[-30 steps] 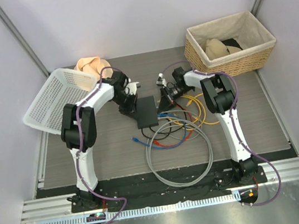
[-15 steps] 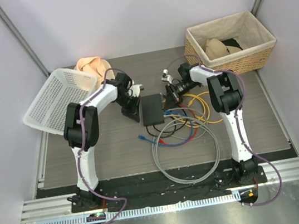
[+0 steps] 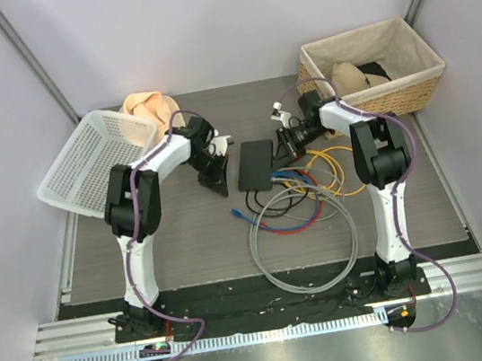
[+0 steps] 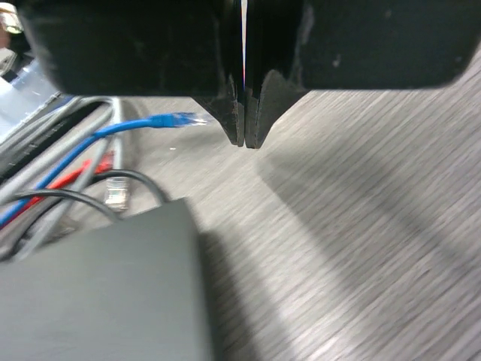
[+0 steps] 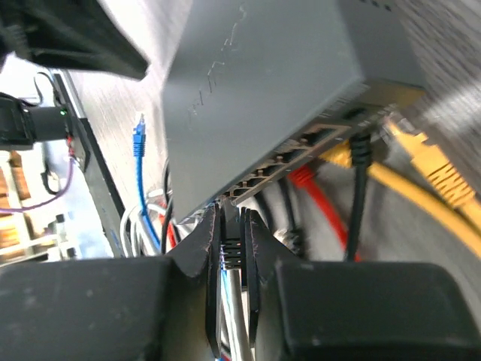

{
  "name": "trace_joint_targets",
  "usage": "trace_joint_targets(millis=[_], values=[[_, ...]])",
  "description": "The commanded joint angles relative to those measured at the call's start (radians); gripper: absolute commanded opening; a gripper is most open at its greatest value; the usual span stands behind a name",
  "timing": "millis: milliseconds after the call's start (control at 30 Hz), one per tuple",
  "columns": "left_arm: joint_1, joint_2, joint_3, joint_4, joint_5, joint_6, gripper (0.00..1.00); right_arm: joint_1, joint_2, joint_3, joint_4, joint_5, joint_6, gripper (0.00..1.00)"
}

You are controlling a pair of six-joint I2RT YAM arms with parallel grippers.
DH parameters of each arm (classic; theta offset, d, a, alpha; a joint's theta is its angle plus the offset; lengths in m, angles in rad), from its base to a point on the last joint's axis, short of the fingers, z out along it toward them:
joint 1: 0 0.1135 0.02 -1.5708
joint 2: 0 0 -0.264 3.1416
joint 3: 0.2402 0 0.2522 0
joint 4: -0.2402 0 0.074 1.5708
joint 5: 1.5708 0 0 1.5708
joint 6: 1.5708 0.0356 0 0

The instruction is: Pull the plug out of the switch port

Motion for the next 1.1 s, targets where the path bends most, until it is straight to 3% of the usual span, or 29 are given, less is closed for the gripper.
trace_joint_targets(millis=[0, 333, 400, 533, 667, 900, 1067], values=[[-0.004, -0.081, 0.042, 0.026, 0.132, -0.031, 0.0, 0.019, 0.064, -0.004, 0.056, 0.025, 0.025, 0.01], [-0.023, 0.023, 0.15, 0.063, 0.143, -0.159, 0.0, 0.165, 0.181, 0.079, 0.056, -0.004, 0.037, 0.01], [-0.039, 0.083, 0.196, 0.049, 0.064, -0.156, 0.0, 0.167, 0.198, 0.089, 0.056, 0.005, 0.039, 0.01], [-0.05, 0.151, 0.176, 0.023, -0.063, -0.138, 0.0, 0.153, 0.206, 0.09, 0.055, 0.014, 0.031, 0.01], [-0.051, 0.16, 0.103, 0.026, -0.061, -0.149, 0.0, 0.122, 0.21, 0.062, 0.042, -0.001, 0.005, 0.01], [-0.051, 0.169, 0.119, 0.02, -0.073, -0.136, 0.0, 0.064, 0.202, 0.054, -0.122, -0.012, -0.127, 0.01], [-0.05, 0.158, 0.102, 0.032, -0.085, -0.126, 0.0, -0.02, 0.144, -0.004, -0.078, -0.014, -0.083, 0.01]])
